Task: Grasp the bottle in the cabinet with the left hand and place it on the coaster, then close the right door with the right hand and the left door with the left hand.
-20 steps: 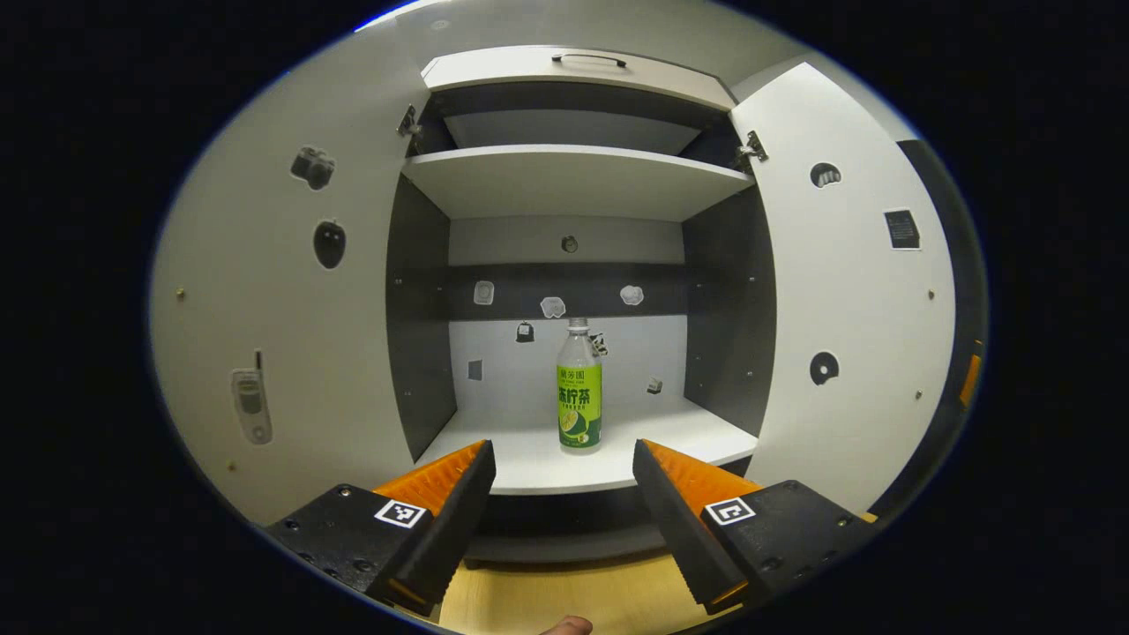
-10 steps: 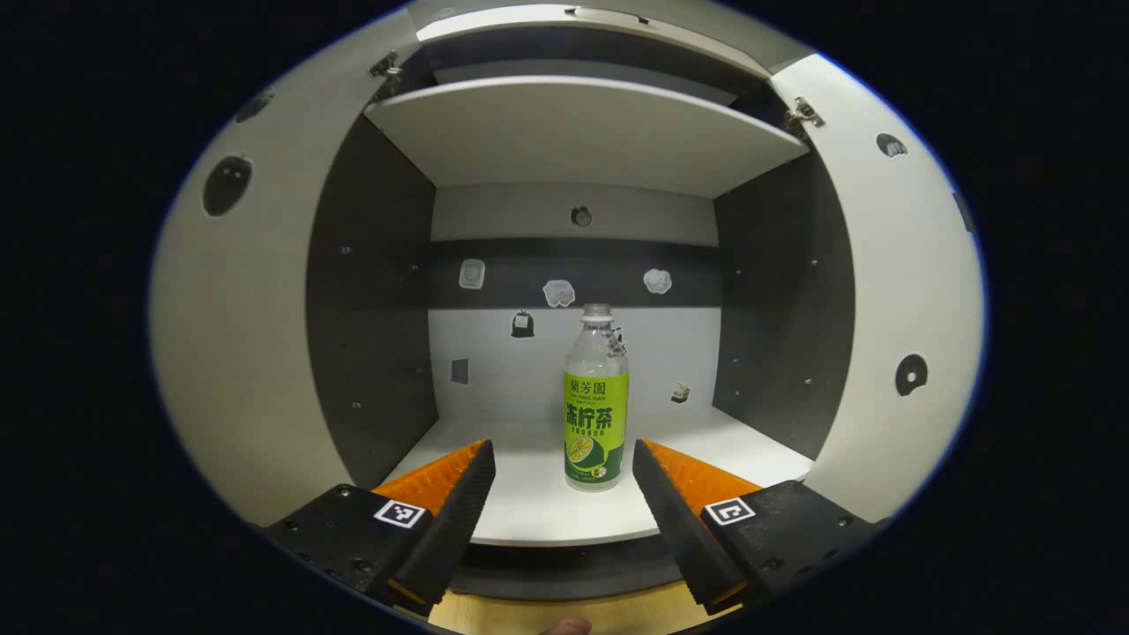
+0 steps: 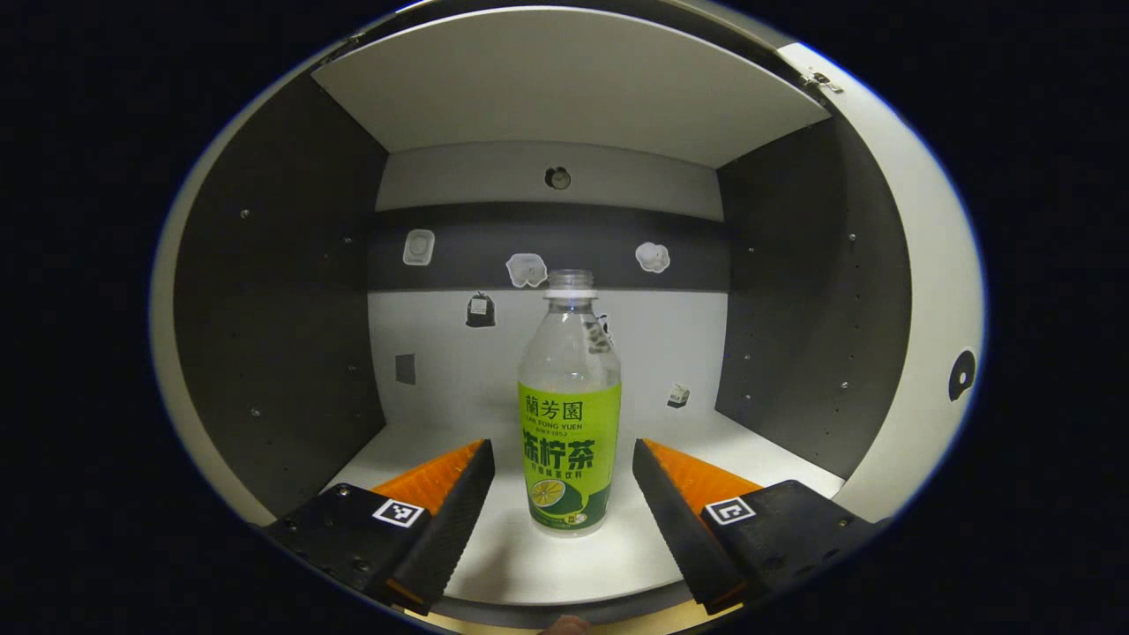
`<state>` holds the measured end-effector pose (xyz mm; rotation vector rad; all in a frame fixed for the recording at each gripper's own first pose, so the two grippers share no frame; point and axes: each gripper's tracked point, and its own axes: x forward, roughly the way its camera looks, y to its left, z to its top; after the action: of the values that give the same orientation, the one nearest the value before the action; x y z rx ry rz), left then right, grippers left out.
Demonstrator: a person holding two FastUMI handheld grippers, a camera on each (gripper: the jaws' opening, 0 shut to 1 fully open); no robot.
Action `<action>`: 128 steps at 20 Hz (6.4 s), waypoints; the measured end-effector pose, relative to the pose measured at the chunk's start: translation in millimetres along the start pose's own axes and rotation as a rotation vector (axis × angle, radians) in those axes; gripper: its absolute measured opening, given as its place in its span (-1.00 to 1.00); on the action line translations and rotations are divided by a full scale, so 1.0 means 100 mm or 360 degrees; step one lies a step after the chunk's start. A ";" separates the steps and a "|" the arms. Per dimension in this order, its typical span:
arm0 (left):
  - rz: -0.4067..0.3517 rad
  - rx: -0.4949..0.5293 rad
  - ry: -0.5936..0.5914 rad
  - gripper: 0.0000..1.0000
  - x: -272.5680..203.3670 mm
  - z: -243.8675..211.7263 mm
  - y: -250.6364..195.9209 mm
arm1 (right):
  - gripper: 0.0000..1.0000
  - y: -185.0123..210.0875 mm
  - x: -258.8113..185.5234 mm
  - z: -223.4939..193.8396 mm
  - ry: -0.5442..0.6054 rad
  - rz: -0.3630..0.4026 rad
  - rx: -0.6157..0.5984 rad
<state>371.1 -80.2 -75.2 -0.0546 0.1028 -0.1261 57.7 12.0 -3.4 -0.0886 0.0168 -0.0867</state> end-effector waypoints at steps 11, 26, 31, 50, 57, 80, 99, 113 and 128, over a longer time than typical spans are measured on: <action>0.0029 -0.0025 -0.0021 0.61 0.37 0.27 0.01 | 0.97 -0.10 -0.09 -0.11 0.0066 0.0003 -0.0017; -0.0015 -0.0038 -0.0131 0.60 -1.37 0.56 -0.01 | 0.97 -0.24 -0.39 -0.03 0.0075 0.0099 0.0113; 0.0009 -0.0049 -0.0151 0.60 -2.10 0.53 0.06 | 0.97 -0.24 -0.47 -0.05 0.0073 0.0153 0.0102; -0.0234 0.0011 0.0125 0.60 -3.24 -2.10 -0.68 | 0.97 -0.32 -0.62 -0.19 0.0181 0.0210 0.0112; -0.0507 0.0047 0.0184 0.61 -3.57 -2.74 -1.22 | 0.97 -0.49 -0.48 -0.16 0.0231 0.0174 0.0135; -0.0569 -0.0019 0.0217 0.92 -3.60 -3.18 -1.18 | 0.97 -0.31 -0.48 -0.33 0.0306 0.0228 0.0071; -0.0550 0.0090 0.0071 0.92 -3.74 -1.93 -1.29 | 0.97 -0.52 -0.58 -0.14 0.0220 0.0255 0.0145; -0.0180 0.0078 0.0002 0.89 -3.74 -0.46 -0.69 | 0.87 -2.13 -0.38 0.31 0.0015 -0.0005 0.0107; 0.0288 0.0203 0.0030 0.88 -3.89 0.07 0.25 | 0.97 -2.85 0.78 0.08 0.0096 0.0042 0.0088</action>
<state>-8.7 -4.9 -31.5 0.0832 0.1180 0.0477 111.1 -276.5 29.1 -0.0302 0.0755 -0.0633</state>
